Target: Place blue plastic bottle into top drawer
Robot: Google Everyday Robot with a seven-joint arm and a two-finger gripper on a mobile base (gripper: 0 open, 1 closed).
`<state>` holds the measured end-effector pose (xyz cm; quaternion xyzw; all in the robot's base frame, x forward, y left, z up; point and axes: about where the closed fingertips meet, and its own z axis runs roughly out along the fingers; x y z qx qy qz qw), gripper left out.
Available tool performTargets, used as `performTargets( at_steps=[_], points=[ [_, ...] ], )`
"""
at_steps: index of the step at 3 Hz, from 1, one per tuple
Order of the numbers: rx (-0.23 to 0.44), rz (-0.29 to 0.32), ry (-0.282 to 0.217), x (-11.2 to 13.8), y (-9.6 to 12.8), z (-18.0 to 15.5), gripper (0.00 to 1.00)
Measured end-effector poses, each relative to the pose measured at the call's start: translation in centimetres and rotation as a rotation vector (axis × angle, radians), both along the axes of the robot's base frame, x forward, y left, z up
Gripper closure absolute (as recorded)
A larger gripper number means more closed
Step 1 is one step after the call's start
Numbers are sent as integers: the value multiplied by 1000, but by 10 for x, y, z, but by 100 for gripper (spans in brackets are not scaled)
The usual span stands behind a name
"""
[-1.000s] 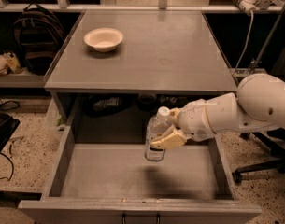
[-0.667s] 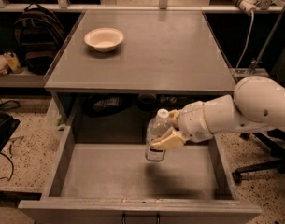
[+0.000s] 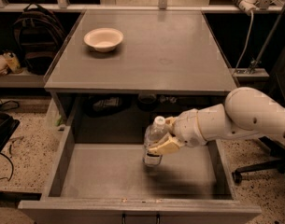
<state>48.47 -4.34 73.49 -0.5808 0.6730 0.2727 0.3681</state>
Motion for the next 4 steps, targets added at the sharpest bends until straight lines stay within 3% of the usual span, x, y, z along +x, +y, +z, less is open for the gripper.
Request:
performTargets(
  at_steps=[3,4],
  points=[
    [-44,68,-39,0,14,-33,100],
    [-44,68,-39,-1,14,-33,81]
  ],
)
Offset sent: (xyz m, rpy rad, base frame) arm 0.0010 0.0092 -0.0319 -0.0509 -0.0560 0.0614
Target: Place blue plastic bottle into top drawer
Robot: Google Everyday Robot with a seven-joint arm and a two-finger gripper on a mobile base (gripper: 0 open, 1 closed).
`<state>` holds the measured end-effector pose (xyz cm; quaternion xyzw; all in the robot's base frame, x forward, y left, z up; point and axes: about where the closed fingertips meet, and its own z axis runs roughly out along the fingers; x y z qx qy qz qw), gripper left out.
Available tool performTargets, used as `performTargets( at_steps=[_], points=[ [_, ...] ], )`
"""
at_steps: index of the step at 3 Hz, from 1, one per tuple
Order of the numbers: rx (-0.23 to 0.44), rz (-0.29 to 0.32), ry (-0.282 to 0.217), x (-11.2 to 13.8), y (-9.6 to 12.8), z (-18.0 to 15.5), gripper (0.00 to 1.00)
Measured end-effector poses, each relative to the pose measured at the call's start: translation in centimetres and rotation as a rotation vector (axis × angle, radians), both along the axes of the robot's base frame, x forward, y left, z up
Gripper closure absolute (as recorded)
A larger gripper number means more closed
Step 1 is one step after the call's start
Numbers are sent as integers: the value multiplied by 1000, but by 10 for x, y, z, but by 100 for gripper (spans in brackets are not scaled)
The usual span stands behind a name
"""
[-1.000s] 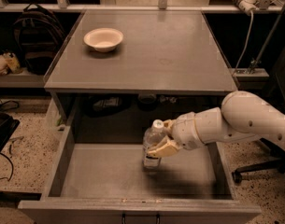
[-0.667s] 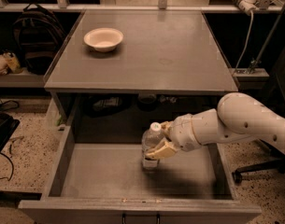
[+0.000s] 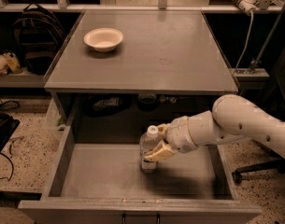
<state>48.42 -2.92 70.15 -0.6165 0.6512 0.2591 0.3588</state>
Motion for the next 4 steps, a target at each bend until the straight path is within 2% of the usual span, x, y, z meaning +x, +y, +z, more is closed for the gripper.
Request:
performTargets(
  at_steps=[3,4],
  points=[
    [0,0,0,0,0,0,11],
    [0,0,0,0,0,0,0]
  ],
)
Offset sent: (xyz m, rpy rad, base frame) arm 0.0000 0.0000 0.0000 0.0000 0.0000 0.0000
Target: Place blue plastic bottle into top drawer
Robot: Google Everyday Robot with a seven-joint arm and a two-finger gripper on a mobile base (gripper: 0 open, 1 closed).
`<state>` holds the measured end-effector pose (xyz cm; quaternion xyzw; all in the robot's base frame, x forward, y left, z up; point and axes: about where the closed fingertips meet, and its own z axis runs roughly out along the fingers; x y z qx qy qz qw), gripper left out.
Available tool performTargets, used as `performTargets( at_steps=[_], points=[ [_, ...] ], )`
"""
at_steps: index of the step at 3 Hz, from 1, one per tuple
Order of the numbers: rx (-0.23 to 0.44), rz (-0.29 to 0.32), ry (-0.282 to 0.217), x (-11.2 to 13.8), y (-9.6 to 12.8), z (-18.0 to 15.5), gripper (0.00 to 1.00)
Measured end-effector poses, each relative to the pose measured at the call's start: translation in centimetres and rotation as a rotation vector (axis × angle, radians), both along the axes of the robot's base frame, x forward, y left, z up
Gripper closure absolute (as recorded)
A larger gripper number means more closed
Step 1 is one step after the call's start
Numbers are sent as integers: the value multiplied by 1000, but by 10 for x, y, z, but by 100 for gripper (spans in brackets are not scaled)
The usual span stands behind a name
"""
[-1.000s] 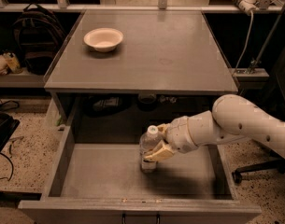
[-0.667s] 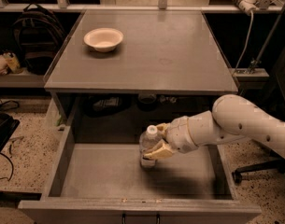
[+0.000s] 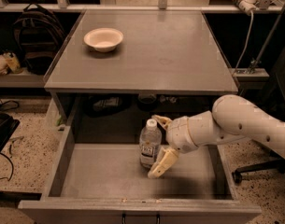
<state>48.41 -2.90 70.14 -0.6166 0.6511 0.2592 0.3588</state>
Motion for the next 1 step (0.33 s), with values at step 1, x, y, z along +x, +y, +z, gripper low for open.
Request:
performTargets(
  at_steps=[1],
  points=[
    [0,0,0,0,0,0,0]
  ],
)
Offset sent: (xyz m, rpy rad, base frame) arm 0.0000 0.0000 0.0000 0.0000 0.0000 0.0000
